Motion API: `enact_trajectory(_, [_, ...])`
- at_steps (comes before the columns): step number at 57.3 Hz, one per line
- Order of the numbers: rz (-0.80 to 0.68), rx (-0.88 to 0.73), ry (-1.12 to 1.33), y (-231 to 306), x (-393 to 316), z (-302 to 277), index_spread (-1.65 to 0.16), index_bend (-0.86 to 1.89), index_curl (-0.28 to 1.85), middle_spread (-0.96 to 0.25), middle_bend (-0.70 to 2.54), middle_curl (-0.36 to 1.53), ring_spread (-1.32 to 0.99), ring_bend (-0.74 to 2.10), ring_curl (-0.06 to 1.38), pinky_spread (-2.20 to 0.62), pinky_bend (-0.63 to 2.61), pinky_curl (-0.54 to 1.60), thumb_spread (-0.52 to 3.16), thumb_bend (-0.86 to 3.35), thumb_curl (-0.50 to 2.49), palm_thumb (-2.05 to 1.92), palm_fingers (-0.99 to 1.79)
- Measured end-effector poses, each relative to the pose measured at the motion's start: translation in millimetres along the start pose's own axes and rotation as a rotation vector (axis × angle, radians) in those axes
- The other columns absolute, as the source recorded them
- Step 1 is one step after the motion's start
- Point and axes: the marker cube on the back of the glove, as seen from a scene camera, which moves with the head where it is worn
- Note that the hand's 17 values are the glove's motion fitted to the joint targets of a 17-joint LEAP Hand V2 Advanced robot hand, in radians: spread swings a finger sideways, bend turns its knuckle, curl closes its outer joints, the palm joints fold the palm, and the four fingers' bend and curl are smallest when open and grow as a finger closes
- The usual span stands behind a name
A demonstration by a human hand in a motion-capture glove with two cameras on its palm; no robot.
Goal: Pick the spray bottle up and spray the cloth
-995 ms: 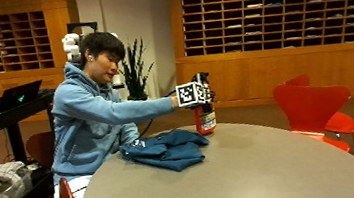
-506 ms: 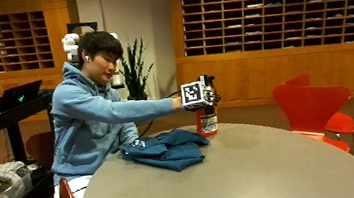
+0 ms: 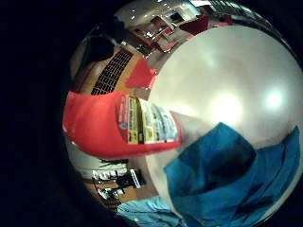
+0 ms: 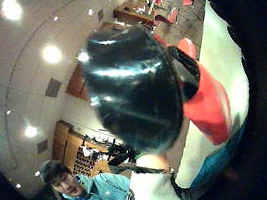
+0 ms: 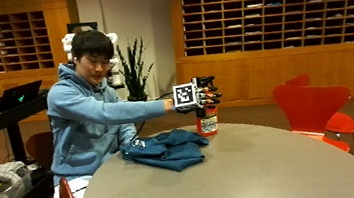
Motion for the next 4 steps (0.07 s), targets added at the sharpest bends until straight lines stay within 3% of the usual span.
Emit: enact_trajectory(4, [0.001,-0.008,0.004,4.9,2.4,-5.5,-0.33,0.07,0.23,-0.04,0.17,0.34,-0.03,0.45,0.37,0.10,0.58,0.40,0.93,-0.04,0.46,0.58,0.34])
